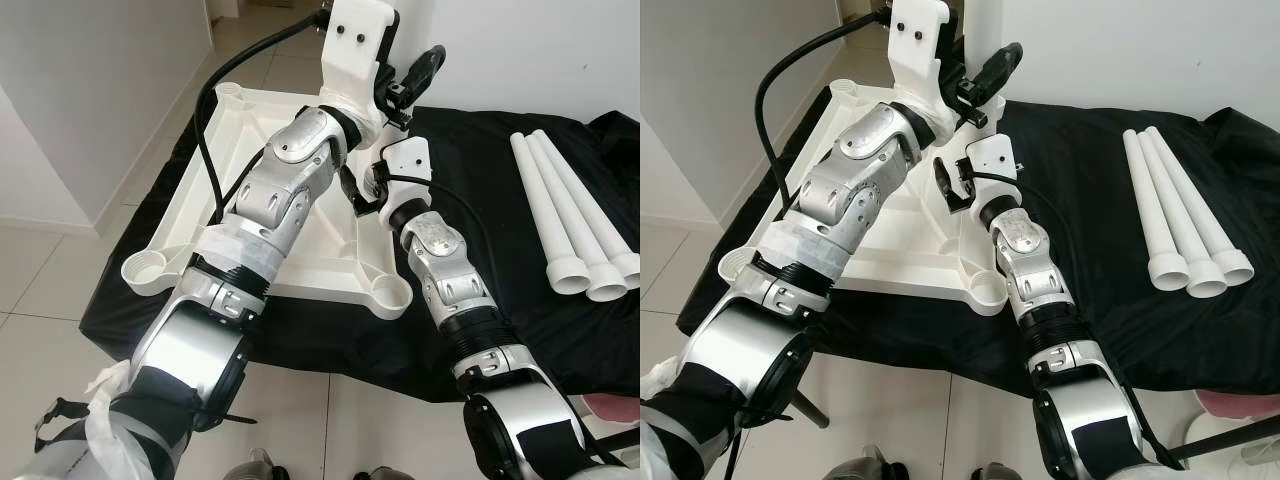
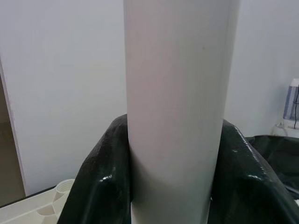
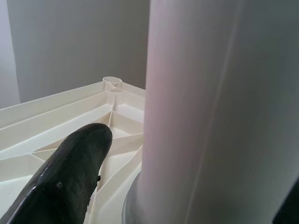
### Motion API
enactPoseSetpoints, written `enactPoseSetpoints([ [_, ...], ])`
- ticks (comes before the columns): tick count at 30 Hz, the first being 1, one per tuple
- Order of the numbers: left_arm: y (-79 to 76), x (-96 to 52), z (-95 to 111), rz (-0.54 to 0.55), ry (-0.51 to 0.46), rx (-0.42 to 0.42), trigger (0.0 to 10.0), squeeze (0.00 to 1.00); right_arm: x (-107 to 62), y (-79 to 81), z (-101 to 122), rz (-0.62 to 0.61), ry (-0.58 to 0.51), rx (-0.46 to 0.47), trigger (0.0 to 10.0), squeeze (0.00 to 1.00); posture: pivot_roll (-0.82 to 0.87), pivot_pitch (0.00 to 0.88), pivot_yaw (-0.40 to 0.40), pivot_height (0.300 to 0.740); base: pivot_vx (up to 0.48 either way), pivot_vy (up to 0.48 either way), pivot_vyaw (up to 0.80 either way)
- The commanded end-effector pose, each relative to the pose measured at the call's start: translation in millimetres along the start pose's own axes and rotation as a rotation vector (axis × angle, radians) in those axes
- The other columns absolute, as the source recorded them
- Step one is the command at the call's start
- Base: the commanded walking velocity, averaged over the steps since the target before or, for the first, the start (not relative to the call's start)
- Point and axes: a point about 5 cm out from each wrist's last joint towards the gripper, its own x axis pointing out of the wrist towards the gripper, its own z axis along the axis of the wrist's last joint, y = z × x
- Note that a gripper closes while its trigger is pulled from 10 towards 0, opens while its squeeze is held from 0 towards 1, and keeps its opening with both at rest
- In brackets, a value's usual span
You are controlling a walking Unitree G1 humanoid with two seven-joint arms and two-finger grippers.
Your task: Building children table
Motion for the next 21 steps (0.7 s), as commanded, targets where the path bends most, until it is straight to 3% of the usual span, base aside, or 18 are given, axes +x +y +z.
enactPoseSetpoints([
  [1,-11.8,3.2,-3.8,-0.049,0.016,-0.026,10.0,0.00,5.9,3.3,15.2,0.020,-0.074,-0.010,10.0,0.00,0.00,0.000,-0.009,0.740,0.000,0.000,0.00],
  [14,4.6,2.5,-2.2,0.012,0.035,0.006,10.0,0.00,1.3,11.3,16.9,0.082,-0.111,-0.014,10.0,0.00,-0.01,0.000,-0.008,0.740,0.000,0.000,0.00],
  [21,5.5,2.0,-1.9,0.016,0.035,0.005,10.0,0.00,0.3,11.1,17.6,0.074,-0.120,-0.003,10.0,0.00,-0.01,0.000,-0.008,0.740,0.000,0.000,0.00],
])
